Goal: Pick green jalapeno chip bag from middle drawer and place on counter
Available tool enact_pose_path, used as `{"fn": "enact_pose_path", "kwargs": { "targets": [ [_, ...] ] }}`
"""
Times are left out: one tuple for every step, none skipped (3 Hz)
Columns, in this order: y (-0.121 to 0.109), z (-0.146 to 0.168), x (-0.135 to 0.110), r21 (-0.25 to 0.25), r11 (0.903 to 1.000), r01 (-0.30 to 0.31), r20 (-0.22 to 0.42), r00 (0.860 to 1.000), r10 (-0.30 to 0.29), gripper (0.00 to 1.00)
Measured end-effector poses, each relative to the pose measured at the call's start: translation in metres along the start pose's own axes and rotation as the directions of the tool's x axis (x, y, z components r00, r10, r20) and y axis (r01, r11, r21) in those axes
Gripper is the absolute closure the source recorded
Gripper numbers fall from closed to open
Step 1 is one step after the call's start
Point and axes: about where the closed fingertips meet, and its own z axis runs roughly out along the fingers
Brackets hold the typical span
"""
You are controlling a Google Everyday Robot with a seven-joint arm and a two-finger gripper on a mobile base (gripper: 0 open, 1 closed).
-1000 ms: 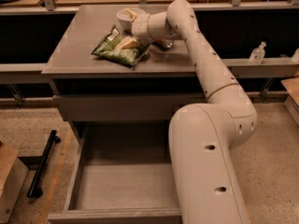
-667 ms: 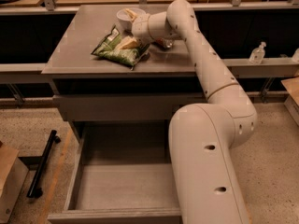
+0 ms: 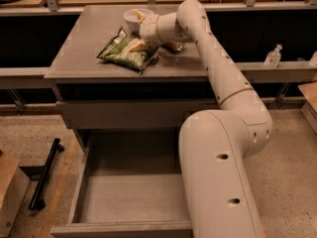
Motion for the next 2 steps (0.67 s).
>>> {"fn": "enact_pose_path", "kwargs": {
  "targets": [
    [0.0011, 0.0022, -0.0001, -0.003, 1.0000, -0.001, 0.001, 1.000, 0.001, 0.14],
    [0.0012, 0.0023, -0.0001, -0.003, 1.0000, -0.001, 0.001, 1.000, 0.001, 0.01]
  ]
}}
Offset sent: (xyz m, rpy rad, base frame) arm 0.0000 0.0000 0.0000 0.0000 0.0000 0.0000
